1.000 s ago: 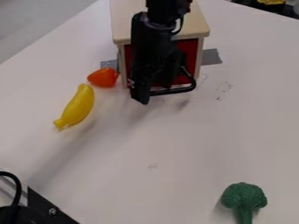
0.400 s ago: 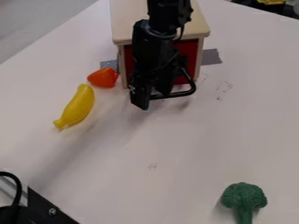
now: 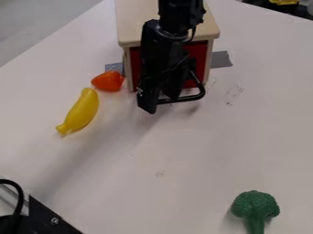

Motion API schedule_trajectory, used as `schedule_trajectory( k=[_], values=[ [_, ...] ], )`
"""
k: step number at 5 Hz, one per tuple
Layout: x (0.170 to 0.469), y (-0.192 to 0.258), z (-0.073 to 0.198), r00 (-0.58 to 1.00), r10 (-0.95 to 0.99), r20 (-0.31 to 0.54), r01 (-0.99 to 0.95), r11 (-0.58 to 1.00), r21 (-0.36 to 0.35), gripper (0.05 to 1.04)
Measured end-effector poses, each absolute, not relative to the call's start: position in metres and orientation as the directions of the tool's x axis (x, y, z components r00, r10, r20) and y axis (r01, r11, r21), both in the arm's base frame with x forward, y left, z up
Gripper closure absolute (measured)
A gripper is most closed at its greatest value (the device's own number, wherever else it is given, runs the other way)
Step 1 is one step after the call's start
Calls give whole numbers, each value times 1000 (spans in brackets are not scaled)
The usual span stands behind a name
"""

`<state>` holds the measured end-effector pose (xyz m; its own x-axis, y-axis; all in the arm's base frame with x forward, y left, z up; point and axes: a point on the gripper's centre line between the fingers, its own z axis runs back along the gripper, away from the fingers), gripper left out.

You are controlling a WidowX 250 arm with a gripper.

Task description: Open the drawer

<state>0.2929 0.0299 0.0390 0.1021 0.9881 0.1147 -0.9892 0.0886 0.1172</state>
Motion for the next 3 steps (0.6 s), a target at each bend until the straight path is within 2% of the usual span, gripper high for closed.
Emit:
schedule_trajectory(
  k=[1, 2, 3],
  values=[
    [300, 31, 39, 102, 988, 119, -989, 87, 121, 83],
    [302, 40, 24, 79, 989, 129, -987, 60, 150, 83],
    [304, 40, 21, 81, 988, 130, -988, 62, 143, 116]
  ],
)
